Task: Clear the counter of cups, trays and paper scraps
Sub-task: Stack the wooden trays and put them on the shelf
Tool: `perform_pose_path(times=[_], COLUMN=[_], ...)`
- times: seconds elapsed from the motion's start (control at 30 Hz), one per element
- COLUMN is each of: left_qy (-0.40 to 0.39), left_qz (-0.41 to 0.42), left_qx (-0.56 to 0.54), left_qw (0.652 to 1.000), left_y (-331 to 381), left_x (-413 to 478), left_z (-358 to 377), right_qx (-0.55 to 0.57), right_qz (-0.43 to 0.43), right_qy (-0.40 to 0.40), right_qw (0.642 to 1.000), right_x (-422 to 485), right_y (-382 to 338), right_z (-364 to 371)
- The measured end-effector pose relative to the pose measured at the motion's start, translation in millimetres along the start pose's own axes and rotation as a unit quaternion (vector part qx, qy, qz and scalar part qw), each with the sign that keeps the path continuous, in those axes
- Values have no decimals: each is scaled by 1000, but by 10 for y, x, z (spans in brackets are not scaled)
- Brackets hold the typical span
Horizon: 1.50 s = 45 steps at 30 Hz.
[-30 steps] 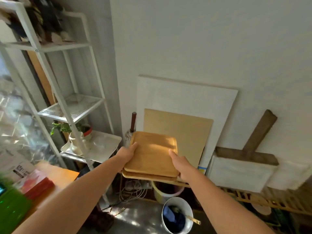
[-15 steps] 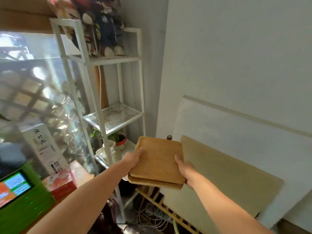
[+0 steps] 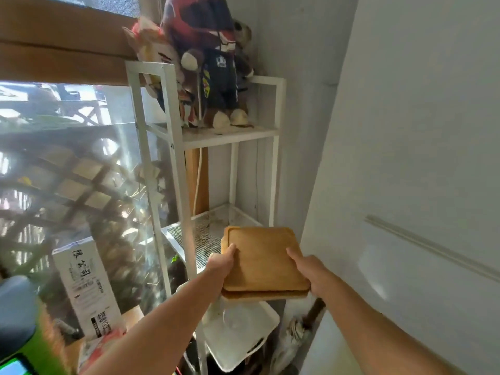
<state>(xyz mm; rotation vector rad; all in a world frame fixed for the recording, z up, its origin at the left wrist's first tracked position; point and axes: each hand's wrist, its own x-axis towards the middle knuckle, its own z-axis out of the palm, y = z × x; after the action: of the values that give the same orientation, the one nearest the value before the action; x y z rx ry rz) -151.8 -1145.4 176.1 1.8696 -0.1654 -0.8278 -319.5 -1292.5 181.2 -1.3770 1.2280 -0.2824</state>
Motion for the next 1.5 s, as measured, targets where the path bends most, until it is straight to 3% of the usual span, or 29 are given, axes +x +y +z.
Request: perform_pose_path(times=[0.23,0.67,0.97,1.1,1.27,1.5], left_qy=[51,219,285,313,338,339], left_qz=[-47,-45,-61,-81,-102,-58], left_qx=[-106,-23,-30,24,2,-82], left_qw=[992,974,956,946,936,935], left_y=[189,379,322,333,296,288], left_x=[682,1303,1430,1462,1463,1376], left_z=[-23,-126,-163,-102,-84,-54], right_qx=[-55,-163,-198,-224,-257,-287], right_qz=[2,-27,-110,-122,-130,-153], right_qy=[-47,-144,-160,-157,-183,-169], right_qw=[997,976,961,954,940,930], right_x=[916,2010,2253,2327,2379,2387], right_y=[-551,-1013,-1152,-1187,-1204,-1230], right_z=[298,963,1274,1284,1319,1367])
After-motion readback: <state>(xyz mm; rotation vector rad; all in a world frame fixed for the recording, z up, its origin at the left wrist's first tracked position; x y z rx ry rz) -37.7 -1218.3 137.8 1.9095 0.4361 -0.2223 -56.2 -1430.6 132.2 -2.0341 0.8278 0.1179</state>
